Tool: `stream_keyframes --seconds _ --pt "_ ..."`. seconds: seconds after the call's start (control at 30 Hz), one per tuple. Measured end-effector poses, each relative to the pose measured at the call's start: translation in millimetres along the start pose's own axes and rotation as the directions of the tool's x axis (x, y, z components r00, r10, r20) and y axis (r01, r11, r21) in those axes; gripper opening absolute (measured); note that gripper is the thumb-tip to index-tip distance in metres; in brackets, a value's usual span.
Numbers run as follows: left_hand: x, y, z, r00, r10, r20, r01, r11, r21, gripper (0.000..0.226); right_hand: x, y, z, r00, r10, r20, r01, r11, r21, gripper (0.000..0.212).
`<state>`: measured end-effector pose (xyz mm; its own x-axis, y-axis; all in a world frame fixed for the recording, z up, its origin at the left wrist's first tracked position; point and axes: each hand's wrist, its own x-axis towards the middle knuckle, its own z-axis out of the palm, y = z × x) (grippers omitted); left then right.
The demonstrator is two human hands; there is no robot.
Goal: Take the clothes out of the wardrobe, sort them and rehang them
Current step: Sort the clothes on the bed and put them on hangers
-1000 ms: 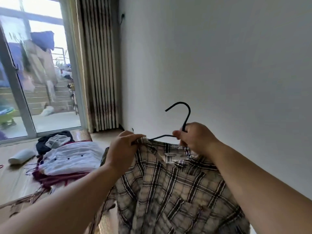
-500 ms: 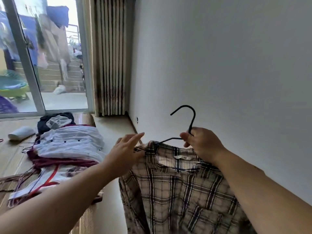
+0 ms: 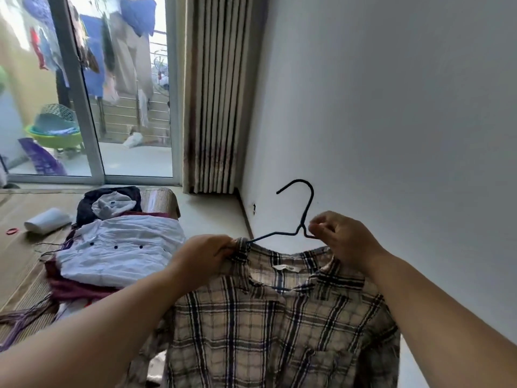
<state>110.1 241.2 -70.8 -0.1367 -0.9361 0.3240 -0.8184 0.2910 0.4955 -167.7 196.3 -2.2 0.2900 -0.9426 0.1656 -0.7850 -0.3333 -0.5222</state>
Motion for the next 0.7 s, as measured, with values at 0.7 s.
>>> stream_keyframes --seconds 0.7 --pt "186.0 -241.2 -3.9 0.742 -0.65 -0.161 0.636 0.76 -0.137 0.022 445.7 16.7 164.5 0.893 -0.316 0.321 0.31 0.948 0.07 0.015"
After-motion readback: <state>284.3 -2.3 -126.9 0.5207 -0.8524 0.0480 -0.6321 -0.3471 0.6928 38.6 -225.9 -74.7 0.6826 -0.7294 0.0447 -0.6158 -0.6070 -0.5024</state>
